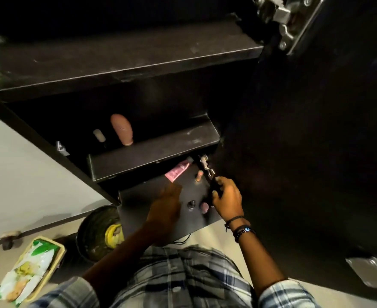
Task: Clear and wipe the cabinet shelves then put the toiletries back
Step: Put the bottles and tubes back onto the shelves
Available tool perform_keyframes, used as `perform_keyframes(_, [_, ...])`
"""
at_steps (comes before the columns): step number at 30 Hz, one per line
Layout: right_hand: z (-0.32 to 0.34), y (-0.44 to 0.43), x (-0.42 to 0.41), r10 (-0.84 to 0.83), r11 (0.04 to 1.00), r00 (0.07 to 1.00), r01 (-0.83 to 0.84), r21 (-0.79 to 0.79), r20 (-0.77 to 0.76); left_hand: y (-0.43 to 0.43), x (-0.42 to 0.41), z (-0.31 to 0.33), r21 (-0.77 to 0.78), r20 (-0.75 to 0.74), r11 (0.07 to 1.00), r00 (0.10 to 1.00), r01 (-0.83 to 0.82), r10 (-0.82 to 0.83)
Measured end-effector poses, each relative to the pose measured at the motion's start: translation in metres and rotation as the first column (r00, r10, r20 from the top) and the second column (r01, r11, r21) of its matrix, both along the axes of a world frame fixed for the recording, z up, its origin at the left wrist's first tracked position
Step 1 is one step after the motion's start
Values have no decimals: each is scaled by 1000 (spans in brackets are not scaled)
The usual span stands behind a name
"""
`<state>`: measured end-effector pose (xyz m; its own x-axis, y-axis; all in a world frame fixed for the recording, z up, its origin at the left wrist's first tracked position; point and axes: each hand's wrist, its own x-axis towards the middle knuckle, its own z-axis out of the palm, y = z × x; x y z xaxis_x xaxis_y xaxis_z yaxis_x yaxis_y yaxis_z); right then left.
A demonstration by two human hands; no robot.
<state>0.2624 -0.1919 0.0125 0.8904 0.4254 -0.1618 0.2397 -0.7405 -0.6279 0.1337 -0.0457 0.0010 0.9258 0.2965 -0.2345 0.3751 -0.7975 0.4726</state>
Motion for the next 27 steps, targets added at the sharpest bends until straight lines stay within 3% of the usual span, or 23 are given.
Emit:
perform_keyframes(7, [-22,-17,-11,255,945,963,-267,-189,-84,-27,37,-45,29,-220,999,975,37,-29])
perform_keyframes(18, [-54,2,-2,358,903,933,-341,-263,21,-30,50,-89,41,-115,998,992,-38,43])
perform_keyframes(27, [-78,-13,-10,403,878,914,-399,-264,-39,-23,33,-86,41,-77,999,997,-15,18])
